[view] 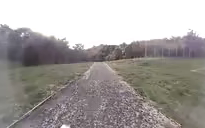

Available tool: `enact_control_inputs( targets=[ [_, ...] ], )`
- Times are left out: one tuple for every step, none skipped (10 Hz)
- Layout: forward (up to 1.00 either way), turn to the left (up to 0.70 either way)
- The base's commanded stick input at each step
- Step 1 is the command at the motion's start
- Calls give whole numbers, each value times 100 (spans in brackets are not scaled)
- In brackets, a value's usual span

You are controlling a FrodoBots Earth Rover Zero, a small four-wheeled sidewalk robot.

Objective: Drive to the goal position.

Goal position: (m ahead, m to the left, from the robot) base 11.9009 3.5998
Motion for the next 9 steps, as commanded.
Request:
enact_control_inputs(
  targets=[
    [100, 0],
    [100, 0],
    [100, 0],
    [100, 0],
    [100, 0],
    [100, 0],
    [100, 0],
    [100, 0],
    [100, 0]
  ],
)
